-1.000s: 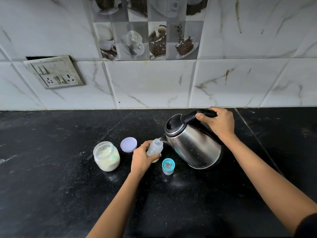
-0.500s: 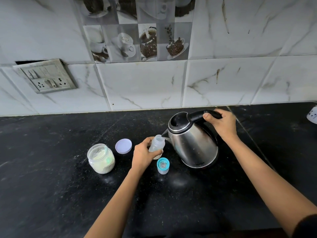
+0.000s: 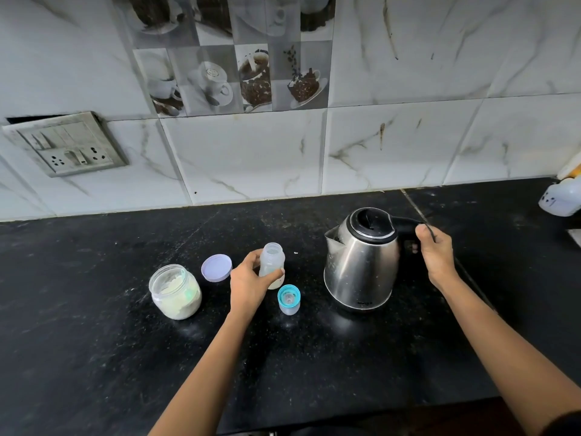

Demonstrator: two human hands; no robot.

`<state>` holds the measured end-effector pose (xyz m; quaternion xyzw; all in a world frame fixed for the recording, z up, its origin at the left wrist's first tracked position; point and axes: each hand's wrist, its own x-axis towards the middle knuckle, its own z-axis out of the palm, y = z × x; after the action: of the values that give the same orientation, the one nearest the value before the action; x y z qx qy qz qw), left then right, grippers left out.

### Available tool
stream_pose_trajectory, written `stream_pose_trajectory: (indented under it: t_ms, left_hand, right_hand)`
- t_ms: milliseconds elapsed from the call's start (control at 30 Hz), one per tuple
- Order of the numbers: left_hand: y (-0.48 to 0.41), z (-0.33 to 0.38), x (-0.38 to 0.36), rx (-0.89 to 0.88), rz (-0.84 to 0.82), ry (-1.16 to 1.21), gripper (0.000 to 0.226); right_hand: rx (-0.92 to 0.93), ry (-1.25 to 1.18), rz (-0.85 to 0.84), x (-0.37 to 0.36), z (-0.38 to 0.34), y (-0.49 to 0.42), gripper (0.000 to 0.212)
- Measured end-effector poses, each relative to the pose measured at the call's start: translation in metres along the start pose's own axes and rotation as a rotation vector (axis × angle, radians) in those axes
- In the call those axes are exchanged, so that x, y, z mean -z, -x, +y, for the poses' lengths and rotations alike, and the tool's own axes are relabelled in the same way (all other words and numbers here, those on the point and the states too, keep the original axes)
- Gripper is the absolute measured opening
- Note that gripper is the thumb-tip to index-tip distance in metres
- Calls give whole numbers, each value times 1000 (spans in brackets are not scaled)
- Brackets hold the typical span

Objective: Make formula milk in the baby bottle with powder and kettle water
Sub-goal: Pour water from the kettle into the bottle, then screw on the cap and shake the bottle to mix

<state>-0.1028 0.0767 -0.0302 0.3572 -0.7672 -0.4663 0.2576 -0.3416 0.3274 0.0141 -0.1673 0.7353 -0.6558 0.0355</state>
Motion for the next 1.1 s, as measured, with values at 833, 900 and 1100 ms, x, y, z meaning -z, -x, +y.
stream_pose_trajectory:
  t_ms: [833,900,1100]
  left_hand:
    - [31,-54,33,101,58,83,46]
    - [30,-56,36,94,34,91,47]
    - [25,-65,45,65,-54,82,51]
  right_hand:
    - [518,1009,-940,-147,-8,106,70]
    - [457,1036,-995,-158,-7,105,69]
    - [386,1100,-1058,-173,-14,100,46]
